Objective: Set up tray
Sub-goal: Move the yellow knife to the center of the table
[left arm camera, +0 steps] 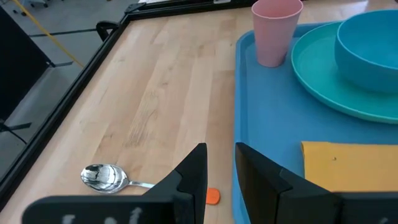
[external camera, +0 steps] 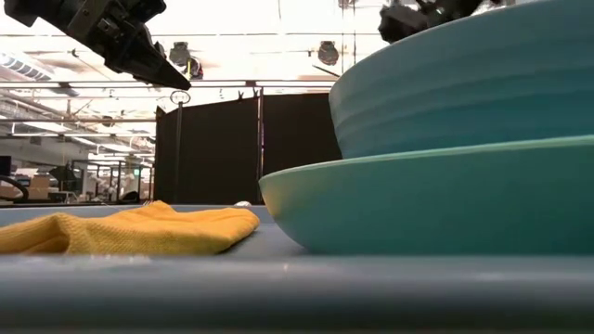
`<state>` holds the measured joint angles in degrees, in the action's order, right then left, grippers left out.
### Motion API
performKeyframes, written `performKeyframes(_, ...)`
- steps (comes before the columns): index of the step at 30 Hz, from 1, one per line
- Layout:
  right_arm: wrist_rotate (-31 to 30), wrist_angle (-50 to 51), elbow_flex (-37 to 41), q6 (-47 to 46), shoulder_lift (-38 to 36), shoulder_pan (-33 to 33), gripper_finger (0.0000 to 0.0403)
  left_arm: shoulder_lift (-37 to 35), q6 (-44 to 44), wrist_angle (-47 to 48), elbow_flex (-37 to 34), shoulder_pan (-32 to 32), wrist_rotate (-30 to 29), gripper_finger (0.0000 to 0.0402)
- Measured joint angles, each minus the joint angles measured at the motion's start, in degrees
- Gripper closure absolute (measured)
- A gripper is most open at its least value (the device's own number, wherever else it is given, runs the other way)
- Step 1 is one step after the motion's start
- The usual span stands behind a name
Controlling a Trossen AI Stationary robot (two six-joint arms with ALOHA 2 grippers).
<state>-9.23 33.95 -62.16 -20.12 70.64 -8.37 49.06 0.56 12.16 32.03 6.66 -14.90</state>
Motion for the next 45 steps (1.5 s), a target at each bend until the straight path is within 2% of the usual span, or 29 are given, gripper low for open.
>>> performKeyframes(8, 0.3, 2.9, -9.3, -0.4, 12.9, 9.3, 0.0365, 0.0, 0.2, -0.2, 0.0, 0.0, -0.1, 0.0314)
performKeyframes(16, 1.2, 5.0, -14.7, -3.4, 21.6, 12.7, 0.0365, 0.0, 0.2, -0.4, 0.0, 0.0, -0.1, 0.0314)
performKeyframes(22, 5.4, 3.1, -18.1, -3.2, 25.0, 12.6, 0.0365, 0.0, 0.2, -0.8, 0.0, 0.0, -0.2, 0.0314)
performKeyframes(29, 13.9, 0.3, -20.7, -4.9, 28.3, 13.5, 0.0365, 0.0, 0.4, -1.6, 0.0, 0.0, -0.1, 0.0314)
performKeyframes(35, 14.1, -0.2, -21.1, -4.3, 29.8, 13.8, 0.0365, 0.0, 0.7, -1.7, 0.0, 0.0, -0.2, 0.0314)
performKeyframes(45, 16.8, -7.1, -21.2, -0.1, 32.6, 12.4, 0.0365, 0.0, 0.6, -2.1, 0.0, 0.0, -0.1, 0.0314)
